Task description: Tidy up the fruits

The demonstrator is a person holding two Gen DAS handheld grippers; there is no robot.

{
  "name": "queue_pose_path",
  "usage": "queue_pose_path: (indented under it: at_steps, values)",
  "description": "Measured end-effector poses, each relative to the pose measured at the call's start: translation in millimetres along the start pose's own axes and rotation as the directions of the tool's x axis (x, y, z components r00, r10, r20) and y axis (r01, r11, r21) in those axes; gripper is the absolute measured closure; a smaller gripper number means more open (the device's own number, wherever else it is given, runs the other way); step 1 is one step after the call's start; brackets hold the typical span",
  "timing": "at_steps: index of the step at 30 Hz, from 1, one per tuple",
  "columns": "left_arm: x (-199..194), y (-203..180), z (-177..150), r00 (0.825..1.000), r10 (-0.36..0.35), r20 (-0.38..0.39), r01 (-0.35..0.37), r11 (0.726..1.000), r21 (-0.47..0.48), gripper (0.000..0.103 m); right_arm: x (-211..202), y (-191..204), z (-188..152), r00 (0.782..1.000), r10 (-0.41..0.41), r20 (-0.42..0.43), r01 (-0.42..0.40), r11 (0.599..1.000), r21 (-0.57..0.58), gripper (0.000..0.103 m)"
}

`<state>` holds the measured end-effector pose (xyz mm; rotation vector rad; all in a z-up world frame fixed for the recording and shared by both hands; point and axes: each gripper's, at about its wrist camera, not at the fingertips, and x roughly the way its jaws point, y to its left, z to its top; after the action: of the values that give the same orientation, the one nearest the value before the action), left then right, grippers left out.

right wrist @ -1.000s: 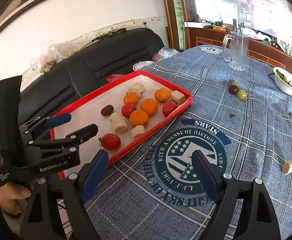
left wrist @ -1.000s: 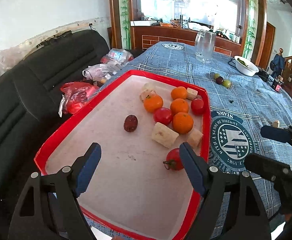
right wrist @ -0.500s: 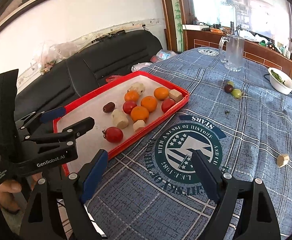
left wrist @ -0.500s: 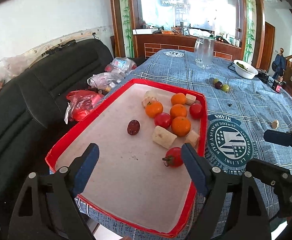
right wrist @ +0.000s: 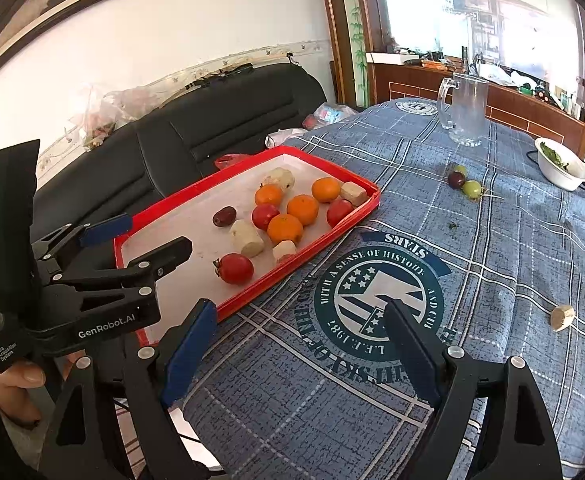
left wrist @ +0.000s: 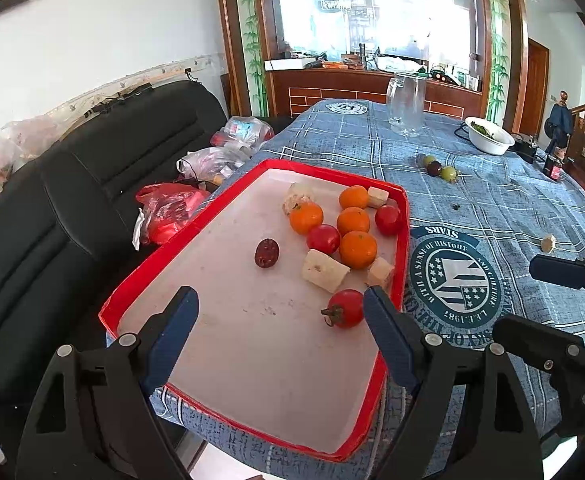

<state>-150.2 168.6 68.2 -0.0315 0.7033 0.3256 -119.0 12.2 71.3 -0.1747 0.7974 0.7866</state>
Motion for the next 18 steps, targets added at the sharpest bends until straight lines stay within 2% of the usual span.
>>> queue_pose_path:
  at_steps: [18]
  values:
    - [-6.0, -1.2, 1.2, 1.000, -0.001, 0.007, 0.001, 1.000, -0.007, 0.018, -5.3, -0.2, -2.5, 1.000, 0.000, 0.004, 0.000, 1.000, 0.002, 0.016]
